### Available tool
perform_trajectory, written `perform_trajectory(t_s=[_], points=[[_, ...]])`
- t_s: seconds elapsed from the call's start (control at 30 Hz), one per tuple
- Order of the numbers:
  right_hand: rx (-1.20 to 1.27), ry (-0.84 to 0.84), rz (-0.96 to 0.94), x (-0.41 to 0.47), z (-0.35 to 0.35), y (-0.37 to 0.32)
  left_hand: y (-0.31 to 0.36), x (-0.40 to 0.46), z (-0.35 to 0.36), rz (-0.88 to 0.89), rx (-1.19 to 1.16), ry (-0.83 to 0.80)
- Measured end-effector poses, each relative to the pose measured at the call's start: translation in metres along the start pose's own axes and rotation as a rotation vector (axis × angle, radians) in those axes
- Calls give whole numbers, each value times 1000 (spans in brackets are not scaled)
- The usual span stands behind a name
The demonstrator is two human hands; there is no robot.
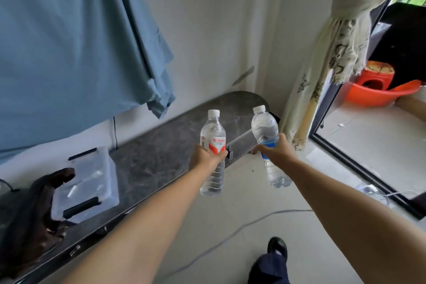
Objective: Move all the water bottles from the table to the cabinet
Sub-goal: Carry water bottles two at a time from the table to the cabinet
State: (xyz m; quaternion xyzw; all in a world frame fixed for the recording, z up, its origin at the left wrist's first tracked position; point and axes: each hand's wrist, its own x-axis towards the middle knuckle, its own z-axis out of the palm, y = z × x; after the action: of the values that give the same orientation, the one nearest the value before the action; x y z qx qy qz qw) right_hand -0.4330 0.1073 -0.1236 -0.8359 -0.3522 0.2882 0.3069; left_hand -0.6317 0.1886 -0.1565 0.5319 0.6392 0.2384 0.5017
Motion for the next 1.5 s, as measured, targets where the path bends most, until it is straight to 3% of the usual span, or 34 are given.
perform_trajectory(t_s=[0.23,0.5,0.67,0.97,1.23,1.5], points=[[-57,-66,-48,157,-61,3,79,82,90,-73,-67,44],[-100,-92,-43,299,-112,-5,117,195,188,-183,-59,91],[-114,-155,-54,375,-96,-19,168,240,206,-177,-12,94],[-170,-212,-69,541,-63,-80,230,408,222,-194,-41,125],[-177,-298,-63,660,-26,-102,232,512,244,-275,-152,97],[-124,-464,-179,781,59,-99,217,605,278,-332,-246,307]])
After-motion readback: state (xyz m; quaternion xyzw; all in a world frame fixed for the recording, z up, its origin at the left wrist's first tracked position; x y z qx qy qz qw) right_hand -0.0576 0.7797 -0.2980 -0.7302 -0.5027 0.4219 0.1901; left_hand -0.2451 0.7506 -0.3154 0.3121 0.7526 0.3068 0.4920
